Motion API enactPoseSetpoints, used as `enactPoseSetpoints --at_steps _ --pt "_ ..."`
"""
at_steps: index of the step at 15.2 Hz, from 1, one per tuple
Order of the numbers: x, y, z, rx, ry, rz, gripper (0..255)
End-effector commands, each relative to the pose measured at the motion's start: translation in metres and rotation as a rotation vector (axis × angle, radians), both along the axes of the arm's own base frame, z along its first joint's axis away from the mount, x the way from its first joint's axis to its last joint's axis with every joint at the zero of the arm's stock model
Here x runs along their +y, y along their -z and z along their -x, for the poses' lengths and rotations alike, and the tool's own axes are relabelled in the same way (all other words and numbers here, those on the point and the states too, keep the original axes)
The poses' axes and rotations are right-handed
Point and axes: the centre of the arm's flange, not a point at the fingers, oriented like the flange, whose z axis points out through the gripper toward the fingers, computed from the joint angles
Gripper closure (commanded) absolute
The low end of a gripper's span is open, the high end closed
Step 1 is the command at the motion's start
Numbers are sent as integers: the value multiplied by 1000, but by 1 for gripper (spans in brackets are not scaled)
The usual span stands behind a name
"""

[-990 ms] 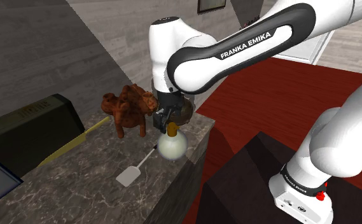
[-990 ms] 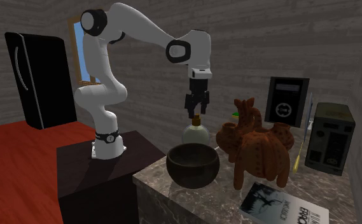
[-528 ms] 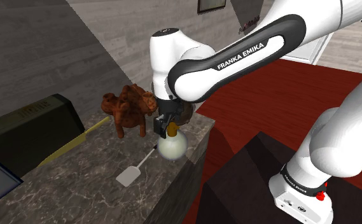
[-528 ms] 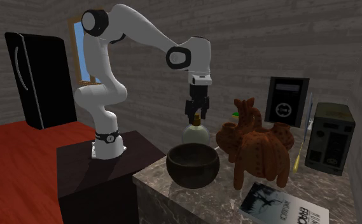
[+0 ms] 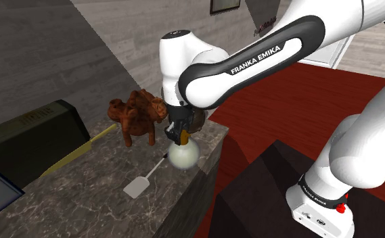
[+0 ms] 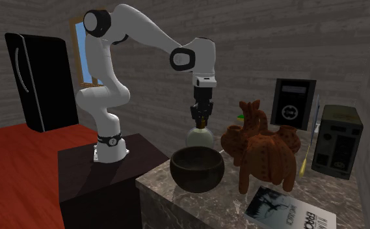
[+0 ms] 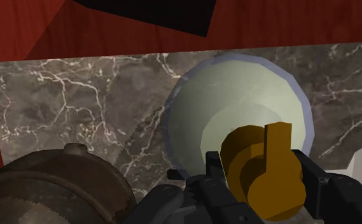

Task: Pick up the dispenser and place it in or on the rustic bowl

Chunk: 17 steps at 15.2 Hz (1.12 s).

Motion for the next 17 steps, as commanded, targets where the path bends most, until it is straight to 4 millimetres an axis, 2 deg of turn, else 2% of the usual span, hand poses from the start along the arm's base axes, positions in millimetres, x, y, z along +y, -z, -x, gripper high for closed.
enactPoseSetpoints --at_steps 1,7,17 --pt "0 0 0 1 -1 0 255" --pt "0 0 0 1 -1 0 255" --pt "0 -52 0 1 -1 0 255"
